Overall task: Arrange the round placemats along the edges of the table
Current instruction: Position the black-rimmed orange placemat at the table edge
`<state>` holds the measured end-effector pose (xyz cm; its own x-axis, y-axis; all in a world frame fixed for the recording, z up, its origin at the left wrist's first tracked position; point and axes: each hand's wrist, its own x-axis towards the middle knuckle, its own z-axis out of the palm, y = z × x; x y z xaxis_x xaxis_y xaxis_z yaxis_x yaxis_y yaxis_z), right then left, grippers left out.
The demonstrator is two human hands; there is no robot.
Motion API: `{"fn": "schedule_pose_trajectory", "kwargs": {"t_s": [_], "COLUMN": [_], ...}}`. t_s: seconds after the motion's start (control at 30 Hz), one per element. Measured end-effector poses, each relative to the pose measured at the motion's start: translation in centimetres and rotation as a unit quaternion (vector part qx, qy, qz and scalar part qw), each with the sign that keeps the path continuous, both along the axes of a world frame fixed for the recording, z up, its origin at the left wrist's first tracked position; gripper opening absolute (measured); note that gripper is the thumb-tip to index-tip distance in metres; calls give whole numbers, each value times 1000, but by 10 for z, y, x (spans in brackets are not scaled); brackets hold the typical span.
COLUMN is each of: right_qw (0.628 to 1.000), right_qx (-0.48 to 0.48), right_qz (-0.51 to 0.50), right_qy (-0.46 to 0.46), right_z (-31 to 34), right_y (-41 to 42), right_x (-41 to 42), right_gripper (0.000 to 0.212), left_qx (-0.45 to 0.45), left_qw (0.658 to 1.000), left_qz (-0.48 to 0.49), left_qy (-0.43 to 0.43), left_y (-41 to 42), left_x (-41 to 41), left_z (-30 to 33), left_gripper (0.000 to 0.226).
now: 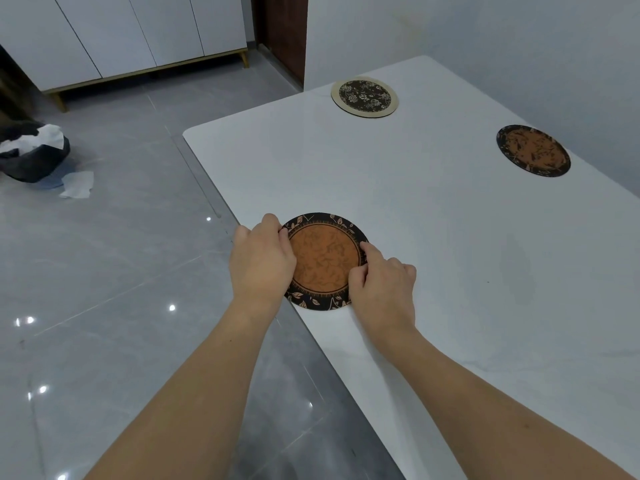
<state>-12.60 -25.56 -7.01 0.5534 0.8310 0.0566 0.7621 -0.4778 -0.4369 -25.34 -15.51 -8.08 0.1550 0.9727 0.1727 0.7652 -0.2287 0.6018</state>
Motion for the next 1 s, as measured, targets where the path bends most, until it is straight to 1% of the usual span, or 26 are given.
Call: {"fn": "schedule_pose_trajectory", "kwargs": {"t_s": [0.3, 0.57, 0.8, 1.0], "right_qw": [1000, 1000, 1000, 1000], "right_qx": [0, -1, -6, -8], "right_qz": [-12, -8, -12, -16], "right_qy": [27, 13, -4, -23], "right_z": [3, 4, -5, -1], "right_y": [-2, -3, -1, -2], "right_x": [0, -1, 0, 0], "right_gripper": [46, 45, 46, 43], "left_qx": [-7, -12, 8, 3], "left_qw": [1000, 1000, 1000, 1000], "left_qz": [9, 11, 22, 22], "left_qy": [-11, -9, 5, -12], "left_y": [-1, -1, 0, -1], "left_x": [-2, -1, 2, 5], "left_z": [-3, -4, -2, -1], "left_gripper": [19, 20, 21, 21]}}
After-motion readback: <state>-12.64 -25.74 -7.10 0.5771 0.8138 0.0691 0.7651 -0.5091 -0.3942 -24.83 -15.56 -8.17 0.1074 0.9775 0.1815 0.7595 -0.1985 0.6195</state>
